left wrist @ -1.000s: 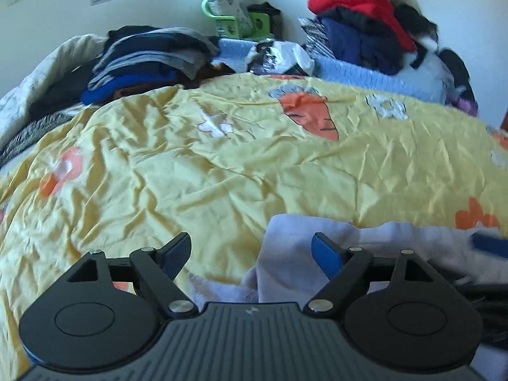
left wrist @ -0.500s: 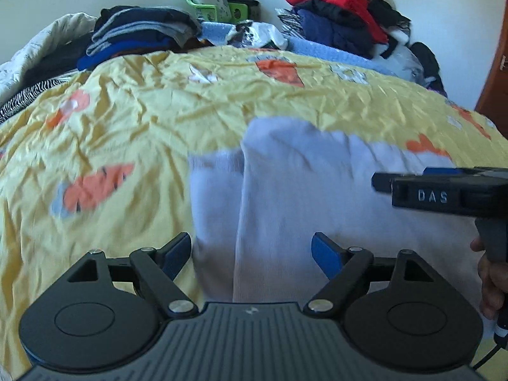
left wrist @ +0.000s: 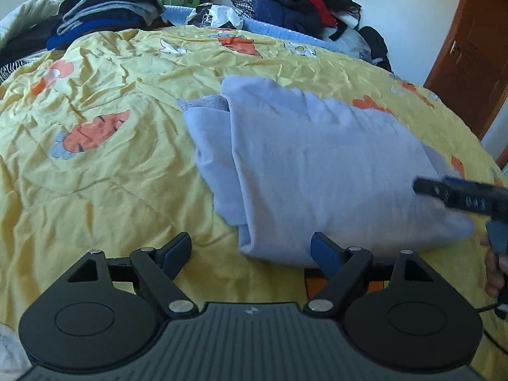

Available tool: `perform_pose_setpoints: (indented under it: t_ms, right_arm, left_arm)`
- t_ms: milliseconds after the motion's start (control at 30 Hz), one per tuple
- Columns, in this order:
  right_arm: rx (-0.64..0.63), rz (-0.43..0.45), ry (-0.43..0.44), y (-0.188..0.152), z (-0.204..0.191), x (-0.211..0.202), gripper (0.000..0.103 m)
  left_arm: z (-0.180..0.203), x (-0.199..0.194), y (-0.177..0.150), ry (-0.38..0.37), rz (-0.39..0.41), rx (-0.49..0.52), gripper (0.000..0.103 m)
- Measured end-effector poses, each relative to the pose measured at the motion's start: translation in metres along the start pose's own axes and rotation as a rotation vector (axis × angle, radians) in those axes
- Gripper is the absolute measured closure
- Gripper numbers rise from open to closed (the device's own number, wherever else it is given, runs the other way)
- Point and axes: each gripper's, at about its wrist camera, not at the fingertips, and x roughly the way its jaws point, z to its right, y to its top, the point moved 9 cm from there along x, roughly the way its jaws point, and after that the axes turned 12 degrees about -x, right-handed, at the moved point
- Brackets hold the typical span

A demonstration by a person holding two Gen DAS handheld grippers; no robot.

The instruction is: Fold small clothes

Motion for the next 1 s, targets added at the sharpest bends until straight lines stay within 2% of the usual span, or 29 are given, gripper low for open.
perform_pose_setpoints:
  t_ms: [67,167,233,267,300,433,500,600,800,1000]
  right_arm:
    - [0.003,-0.002,-0.027,-0.017,0.003,-0.01,0.013]
    - [-0.015,-0.013,-0.105,-0.037,0.01,-0.017,0.007]
    - [0.017,-0.034,-0.121,-0.043,0.018,-0.019,0.012]
    - [0.048,-0.018,-0.119,-0.041,0.019,-0.025,0.017]
    - [0.055,0.007,-0.117,-0.037,0.017,-0.03,0.018]
    - [-0.068,0.092,-0.021,-0.018,-0.024,-0.046,0.02]
    - [-0.113,0.069,0.028,-0.018,-0.041,-0.037,0.023]
    - [-0.105,-0.015,0.05,-0.029,-0.047,-0.017,0.022]
    - [-0.107,0.009,0.024,-0.024,-0.052,-0.035,0.023]
    - [-0.138,0.035,0.038,-0.019,-0.066,-0.044,0.023]
  left_arm:
    - [0.0,-0.006,0.001,-0.004,0.017,-0.011,0.02]
    - [-0.005,-0.008,0.006,-0.007,0.039,-0.054,0.02]
    - [-0.008,-0.003,0.005,0.043,0.035,-0.048,0.02]
    - [-0.007,-0.002,0.003,0.064,0.035,-0.037,0.02]
    - [-0.005,-0.002,0.002,0.064,0.04,-0.026,0.02]
    - [0.005,-0.006,0.003,0.063,0.054,-0.014,0.02]
    - [0.007,-0.005,0.002,0.077,0.049,-0.002,0.02]
    - [0.009,-0.004,0.0,0.089,0.037,0.014,0.02]
    - [0.009,-0.007,0.006,0.096,0.053,0.015,0.019]
    - [0.006,-0.008,0.017,0.117,0.061,0.023,0.019]
